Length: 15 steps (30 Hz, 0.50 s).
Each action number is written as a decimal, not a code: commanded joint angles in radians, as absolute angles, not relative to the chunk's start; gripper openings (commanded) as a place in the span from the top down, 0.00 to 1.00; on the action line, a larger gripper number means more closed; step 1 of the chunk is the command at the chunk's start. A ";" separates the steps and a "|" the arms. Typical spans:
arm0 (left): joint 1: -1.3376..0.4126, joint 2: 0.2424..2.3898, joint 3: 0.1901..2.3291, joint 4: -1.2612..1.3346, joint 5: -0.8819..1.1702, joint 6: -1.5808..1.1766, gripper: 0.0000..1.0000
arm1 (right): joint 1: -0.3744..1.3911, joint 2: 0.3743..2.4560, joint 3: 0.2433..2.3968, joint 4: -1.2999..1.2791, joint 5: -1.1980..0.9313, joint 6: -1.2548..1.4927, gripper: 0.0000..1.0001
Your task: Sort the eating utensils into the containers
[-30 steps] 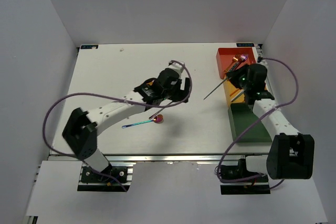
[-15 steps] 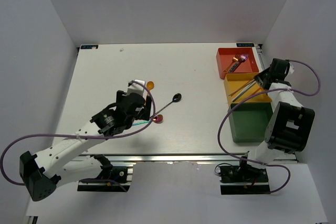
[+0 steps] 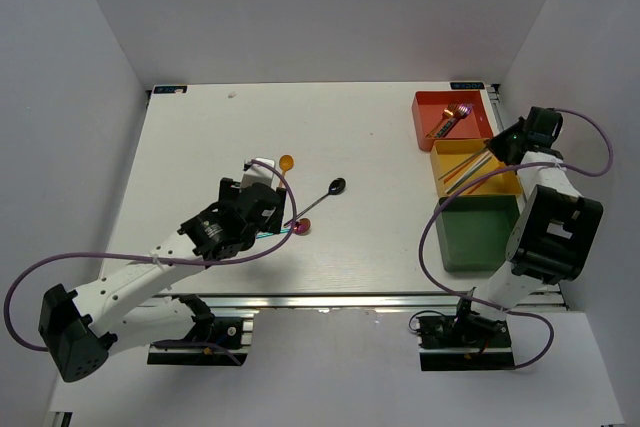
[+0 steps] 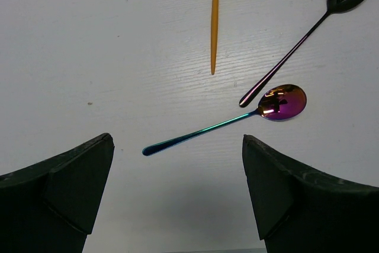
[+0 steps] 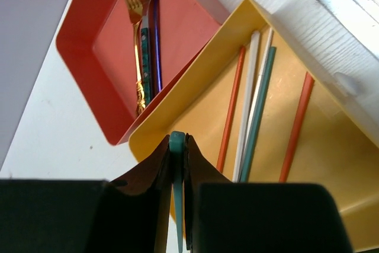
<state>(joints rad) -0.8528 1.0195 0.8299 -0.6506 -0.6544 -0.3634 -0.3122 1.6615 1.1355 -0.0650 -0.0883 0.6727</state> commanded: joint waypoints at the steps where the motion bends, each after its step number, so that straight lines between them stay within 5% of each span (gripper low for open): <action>1: -0.853 1.003 0.839 -0.637 -0.670 -0.368 0.02 | -0.339 1.632 1.181 -0.055 -0.207 0.663 1.00; 15: -0.854 1.005 0.833 -0.627 -0.641 -0.364 0.02 | -0.357 1.594 1.174 -0.081 -0.018 0.604 1.00</action>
